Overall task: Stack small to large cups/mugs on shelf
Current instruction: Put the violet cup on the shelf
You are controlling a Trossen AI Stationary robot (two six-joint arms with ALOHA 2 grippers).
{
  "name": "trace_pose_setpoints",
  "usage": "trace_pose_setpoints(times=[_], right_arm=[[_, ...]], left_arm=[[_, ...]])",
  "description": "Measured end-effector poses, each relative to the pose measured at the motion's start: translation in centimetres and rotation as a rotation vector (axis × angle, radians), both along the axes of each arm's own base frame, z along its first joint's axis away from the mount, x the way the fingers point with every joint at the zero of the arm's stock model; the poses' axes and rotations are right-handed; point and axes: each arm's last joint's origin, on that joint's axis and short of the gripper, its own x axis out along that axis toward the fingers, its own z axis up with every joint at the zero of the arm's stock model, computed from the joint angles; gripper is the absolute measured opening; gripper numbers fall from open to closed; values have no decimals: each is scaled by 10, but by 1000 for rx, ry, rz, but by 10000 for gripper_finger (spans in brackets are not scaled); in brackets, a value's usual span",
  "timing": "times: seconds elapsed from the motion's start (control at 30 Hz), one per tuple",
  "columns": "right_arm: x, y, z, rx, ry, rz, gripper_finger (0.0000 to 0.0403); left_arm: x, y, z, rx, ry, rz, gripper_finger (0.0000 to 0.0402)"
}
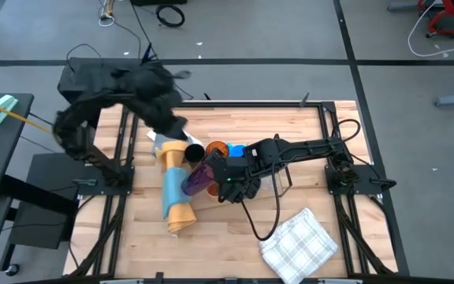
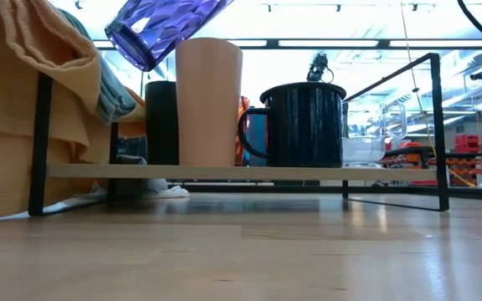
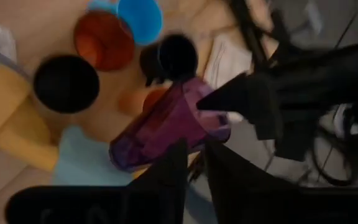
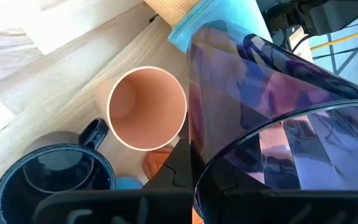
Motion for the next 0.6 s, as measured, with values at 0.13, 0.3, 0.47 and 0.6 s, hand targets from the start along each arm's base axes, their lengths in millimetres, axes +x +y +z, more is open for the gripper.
trace_pose_setpoints(times=[0.13, 0.3, 0.47, 0.6], right_arm=[[0, 0, 0, -5, 1, -2, 5], [-1, 0, 0, -8, 4, -13, 5], [-1, 0, 0, 5, 1, -32, 5], [-1, 0, 0, 6, 0, -32, 5]], left_arm=[[37, -2, -23, -92, 68, -108, 103], [60, -5, -39, -112, 105, -195, 143], [60, 2, -39, -69, 102, -182, 153], [58, 11, -39, -35, 98, -166, 153]])
